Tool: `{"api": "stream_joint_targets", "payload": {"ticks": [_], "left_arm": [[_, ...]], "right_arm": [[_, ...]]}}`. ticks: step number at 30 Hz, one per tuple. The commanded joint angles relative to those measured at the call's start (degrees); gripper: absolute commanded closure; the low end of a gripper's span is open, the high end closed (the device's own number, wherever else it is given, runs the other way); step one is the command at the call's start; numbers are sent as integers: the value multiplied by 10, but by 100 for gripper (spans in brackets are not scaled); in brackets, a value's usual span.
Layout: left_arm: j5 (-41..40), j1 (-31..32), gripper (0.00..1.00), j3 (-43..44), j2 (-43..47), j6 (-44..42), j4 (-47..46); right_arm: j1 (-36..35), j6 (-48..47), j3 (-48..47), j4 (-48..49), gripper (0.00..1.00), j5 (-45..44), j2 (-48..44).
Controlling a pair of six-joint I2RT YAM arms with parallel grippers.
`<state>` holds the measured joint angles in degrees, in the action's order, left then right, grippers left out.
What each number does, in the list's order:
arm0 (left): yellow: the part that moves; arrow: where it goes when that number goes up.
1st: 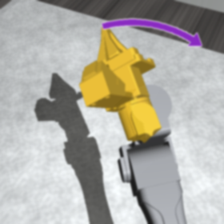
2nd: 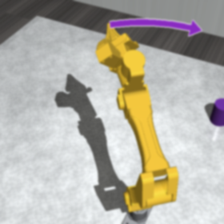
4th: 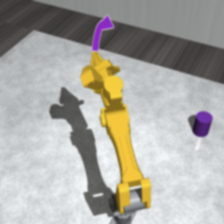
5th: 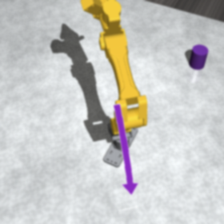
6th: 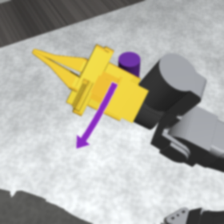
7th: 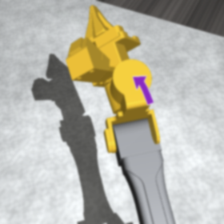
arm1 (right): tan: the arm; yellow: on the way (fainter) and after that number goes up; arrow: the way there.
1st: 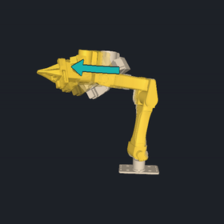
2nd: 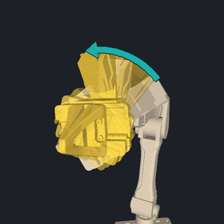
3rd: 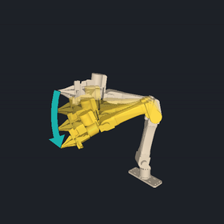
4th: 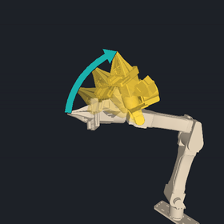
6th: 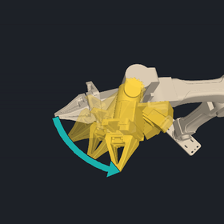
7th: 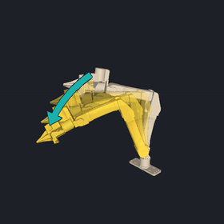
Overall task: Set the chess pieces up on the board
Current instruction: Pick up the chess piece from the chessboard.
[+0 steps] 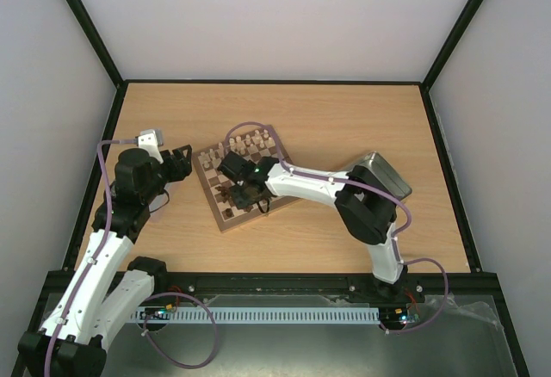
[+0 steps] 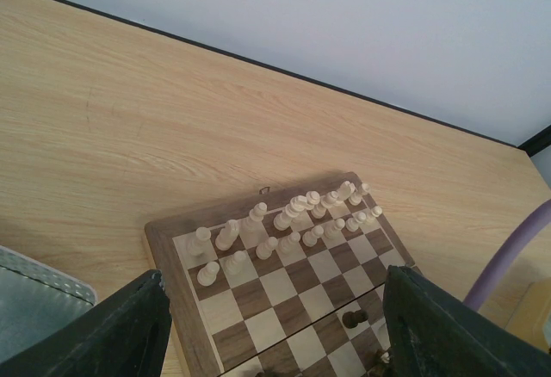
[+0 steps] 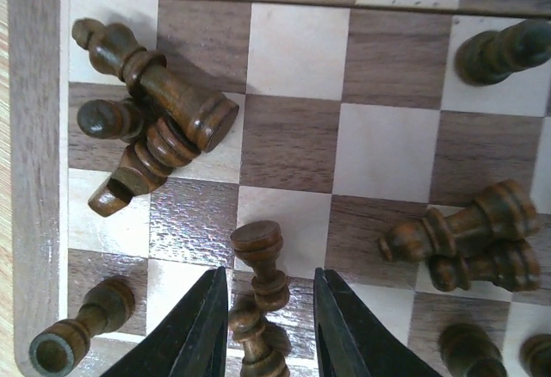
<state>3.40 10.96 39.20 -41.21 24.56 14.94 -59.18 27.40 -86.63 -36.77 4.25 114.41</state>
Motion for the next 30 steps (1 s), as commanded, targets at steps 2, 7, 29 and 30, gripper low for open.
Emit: {"api": "stream_joint_targets", "payload": {"ticks": [2,7,29,30], "left_arm": [[-6,0,30,-7,8,-7,3],[-6,0,31,-7,9,-7,3],[58,-13,30,-5,-12,2,-9],[78,-15,30,-7,-14,2,-15]], "right_arm": [[-7,-14,-8,-13,74,7,25],[-8,-15,-3,-11,80,-4,31],[-6,-65,75,194,90,-52,-83],[-6,-70,89,215,90,-46,-96]]}}
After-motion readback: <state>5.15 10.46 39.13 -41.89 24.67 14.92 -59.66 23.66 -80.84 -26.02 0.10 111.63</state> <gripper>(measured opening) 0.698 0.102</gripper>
